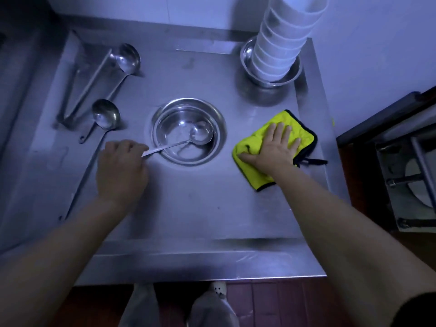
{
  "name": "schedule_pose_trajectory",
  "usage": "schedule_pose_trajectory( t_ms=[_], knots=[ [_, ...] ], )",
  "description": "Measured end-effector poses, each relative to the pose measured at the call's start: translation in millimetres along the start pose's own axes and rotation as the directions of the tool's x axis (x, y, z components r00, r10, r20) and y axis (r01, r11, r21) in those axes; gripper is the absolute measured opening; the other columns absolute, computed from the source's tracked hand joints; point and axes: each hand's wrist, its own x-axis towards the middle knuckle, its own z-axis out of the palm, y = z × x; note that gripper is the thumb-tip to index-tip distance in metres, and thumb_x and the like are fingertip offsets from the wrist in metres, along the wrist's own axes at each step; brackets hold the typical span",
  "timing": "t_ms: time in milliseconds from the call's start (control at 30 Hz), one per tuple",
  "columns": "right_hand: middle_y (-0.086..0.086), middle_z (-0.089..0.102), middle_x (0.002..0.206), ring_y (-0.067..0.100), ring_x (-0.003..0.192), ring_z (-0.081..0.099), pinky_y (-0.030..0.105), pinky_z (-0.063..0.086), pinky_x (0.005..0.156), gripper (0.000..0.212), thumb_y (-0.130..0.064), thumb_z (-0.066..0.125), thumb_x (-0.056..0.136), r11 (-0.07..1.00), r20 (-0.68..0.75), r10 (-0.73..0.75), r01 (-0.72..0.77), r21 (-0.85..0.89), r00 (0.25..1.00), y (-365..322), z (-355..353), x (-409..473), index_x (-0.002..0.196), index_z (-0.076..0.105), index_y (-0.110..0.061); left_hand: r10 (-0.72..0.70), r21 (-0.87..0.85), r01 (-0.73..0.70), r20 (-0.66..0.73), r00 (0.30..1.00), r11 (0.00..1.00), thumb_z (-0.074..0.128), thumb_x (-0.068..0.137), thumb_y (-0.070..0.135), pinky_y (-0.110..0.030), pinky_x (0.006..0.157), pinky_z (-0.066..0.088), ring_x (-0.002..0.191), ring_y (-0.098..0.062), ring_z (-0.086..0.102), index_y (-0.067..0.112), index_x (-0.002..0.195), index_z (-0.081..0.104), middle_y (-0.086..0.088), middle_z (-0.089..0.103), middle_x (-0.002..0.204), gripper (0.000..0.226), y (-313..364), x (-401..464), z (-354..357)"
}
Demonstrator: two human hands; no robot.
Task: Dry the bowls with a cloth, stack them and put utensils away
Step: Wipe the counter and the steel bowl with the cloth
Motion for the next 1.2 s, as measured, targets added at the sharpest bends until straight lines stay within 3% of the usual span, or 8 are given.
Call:
schedule_pose_trajectory(
  t_ms=[200,367,500,633,733,900,1033,1200],
  knots=[
    [0.014,-0.012,0.158,0.035,0.144,-0.013,0.064,-0.001,0.112,0.124,-0.083,0.046,0.069,0.999,-0.056,-0.05,0.051,0.005,0.997,-63,-8,34,0.15,-0.011,-0.007,0.08,0.12,-0.125,0.323,0.943,0.985,0.069,0.074,0.007,-0.042,0.055,0.041,0.07,-0.039,0.056,0.002,0.09,0.06,-0.02,0.058,0.081,0.019,-24,18,16],
    [0.005,-0.012,0.159,0.027,0.145,-0.015,0.058,-0.004,0.114,0.12,-0.083,0.044,0.07,0.994,-0.08,-0.106,0.108,0.023,0.991,-66,8,-5,0.151,-0.008,-0.012,0.16,0.007,-0.172,0.334,0.929,0.985,0.056,0.084,-0.001,-0.033,0.048,0.025,0.063,-0.034,0.051,0.008,0.077,0.048,-0.015,0.049,0.076,0.014,-35,18,11],
    [0.002,-0.013,0.159,0.023,0.145,-0.017,0.055,-0.005,0.115,0.119,-0.083,0.043,0.07,0.999,-0.033,-0.024,0.026,0.045,0.999,-48,24,-65,0.151,-0.008,-0.013,0.082,-0.081,-0.055,0.385,0.919,0.995,0.038,0.091,0.001,-0.04,0.059,0.035,0.074,-0.032,0.052,0.008,0.084,0.048,-0.013,0.053,0.086,0.014,-47,20,-2],
    [0.005,-0.014,0.159,0.025,0.145,-0.017,0.056,-0.004,0.114,0.131,-0.09,0.02,0.051,0.979,0.069,0.175,-0.181,0.098,0.982,-55,41,-133,0.15,-0.011,-0.01,-0.066,-0.204,0.177,0.46,0.886,0.963,0.035,0.097,0.013,-0.036,0.063,0.035,0.071,-0.028,0.045,0.005,0.086,0.05,-0.01,0.053,0.083,0.02,-64,14,-19],
    [0.012,-0.021,0.156,0.031,0.143,-0.021,0.06,-0.002,0.114,0.131,-0.091,0.032,0.061,0.967,0.178,0.219,-0.238,0.09,0.959,-87,46,-166,0.148,-0.017,-0.006,-0.121,-0.347,0.308,0.469,0.875,0.886,0.04,0.096,0.014,-0.034,0.064,0.031,0.074,-0.028,0.045,0.006,0.083,0.05,-0.011,0.051,0.079,0.018,-86,6,-33],
    [0.018,-0.027,0.153,0.035,0.137,-0.031,0.063,-0.007,0.111,0.131,-0.09,0.017,0.05,0.996,0.169,0.055,-0.065,0.056,0.984,-184,50,-182,0.136,-0.032,-0.005,-0.208,-0.488,0.403,0.406,0.89,0.774,0.049,0.093,0.014,-0.034,0.063,0.033,0.076,-0.03,0.052,0.009,0.074,0.052,-0.007,0.054,0.071,0.02,-138,-2,-61],
    [0.018,-0.028,0.153,0.039,0.138,-0.03,0.066,-0.008,0.109,0.131,-0.089,0.037,0.065,0.996,0.093,-0.092,0.091,0.012,0.991,-267,40,-152,0.141,-0.028,-0.003,-0.31,-0.528,0.475,0.374,0.874,0.704,0.049,0.093,0.019,-0.038,0.06,0.041,0.067,-0.029,0.053,0.008,0.083,0.059,-0.01,0.059,0.07,0.018,-178,-8,-85],
    [0.018,-0.024,0.154,0.04,0.139,-0.028,0.067,-0.004,0.108,0.127,-0.088,0.033,0.069,0.971,0.053,-0.24,0.24,-0.006,0.969,-346,28,-129,0.145,-0.021,-0.002,-0.382,-0.503,0.5,0.324,0.865,0.705,0.045,0.095,0.016,-0.033,0.057,0.039,0.063,-0.022,0.05,0.005,0.084,0.058,-0.009,0.056,0.07,0.02,-215,-17,-105]
  ],
)
